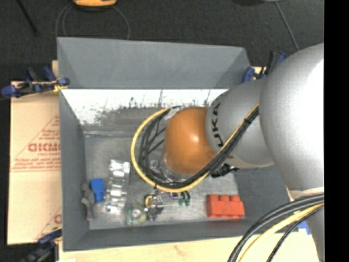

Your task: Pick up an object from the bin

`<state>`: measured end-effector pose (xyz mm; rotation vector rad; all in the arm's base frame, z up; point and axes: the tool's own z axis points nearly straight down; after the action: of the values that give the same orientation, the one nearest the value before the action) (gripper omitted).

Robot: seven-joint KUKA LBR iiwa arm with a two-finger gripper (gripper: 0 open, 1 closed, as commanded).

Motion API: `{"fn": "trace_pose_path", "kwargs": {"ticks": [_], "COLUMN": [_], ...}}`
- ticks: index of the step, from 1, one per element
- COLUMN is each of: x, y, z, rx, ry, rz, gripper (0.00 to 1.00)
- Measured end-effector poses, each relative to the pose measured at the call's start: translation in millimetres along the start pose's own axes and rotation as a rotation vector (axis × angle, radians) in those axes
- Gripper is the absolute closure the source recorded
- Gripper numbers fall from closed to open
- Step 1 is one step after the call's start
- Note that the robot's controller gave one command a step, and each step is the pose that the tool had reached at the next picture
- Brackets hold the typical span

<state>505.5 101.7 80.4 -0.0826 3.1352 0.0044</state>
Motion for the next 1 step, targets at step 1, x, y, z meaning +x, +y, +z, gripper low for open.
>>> {"fn": "trace_pose_path", "kwargs": {"ticks": [1], "x": [0.4], "y": [-1.1], "z": [0.2], "rx": [0.001], "ry": [0.001], "rz": [0.006], "gripper": [1.0]}}
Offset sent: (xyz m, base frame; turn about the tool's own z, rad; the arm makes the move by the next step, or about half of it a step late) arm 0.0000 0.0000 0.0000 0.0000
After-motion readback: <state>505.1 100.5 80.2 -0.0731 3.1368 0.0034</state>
